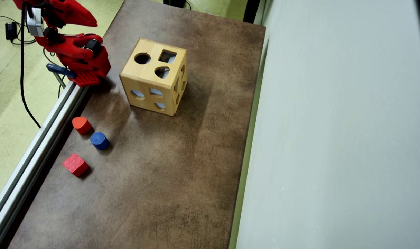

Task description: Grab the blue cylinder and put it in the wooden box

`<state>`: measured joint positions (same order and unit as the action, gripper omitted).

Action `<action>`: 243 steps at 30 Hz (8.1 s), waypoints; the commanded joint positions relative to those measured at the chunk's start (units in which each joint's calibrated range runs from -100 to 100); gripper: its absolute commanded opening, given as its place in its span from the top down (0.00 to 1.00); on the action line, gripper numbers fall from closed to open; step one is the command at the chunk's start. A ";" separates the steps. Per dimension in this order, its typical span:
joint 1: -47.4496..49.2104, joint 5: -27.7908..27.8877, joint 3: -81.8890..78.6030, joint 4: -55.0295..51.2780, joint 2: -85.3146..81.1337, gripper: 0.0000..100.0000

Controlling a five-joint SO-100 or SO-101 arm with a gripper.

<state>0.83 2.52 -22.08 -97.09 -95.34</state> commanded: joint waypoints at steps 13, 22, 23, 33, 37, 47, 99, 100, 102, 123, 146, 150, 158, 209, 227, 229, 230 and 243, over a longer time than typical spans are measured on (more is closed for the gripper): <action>0.21 -0.05 0.52 -0.09 0.18 0.97; 0.29 0.10 0.52 -0.09 0.18 0.97; 0.29 0.15 0.52 -0.09 0.18 0.96; 0.44 0.34 0.25 0.07 0.18 0.96; 0.36 0.34 0.16 0.71 0.18 0.96; -0.38 0.34 2.94 2.64 8.25 0.96; -46.07 0.39 6.60 15.59 73.81 0.96; -46.00 0.39 6.60 15.59 75.34 0.96; -46.00 0.39 6.60 15.59 78.06 0.96; -47.19 7.18 3.92 26.13 92.83 0.96; -48.45 10.70 -14.24 42.53 80.52 0.96; -48.37 11.04 -14.24 41.81 80.60 0.97; -48.23 11.04 -14.60 41.89 80.60 0.92; -53.43 10.89 -9.50 36.10 93.43 0.60; -52.91 11.18 -4.13 37.14 103.87 0.60; -52.68 11.18 -4.13 37.14 104.21 0.60; -52.68 11.18 -4.13 37.14 104.55 0.60; -52.61 11.18 1.50 37.22 110.92 0.60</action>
<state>-52.21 13.55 -23.88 -60.29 15.08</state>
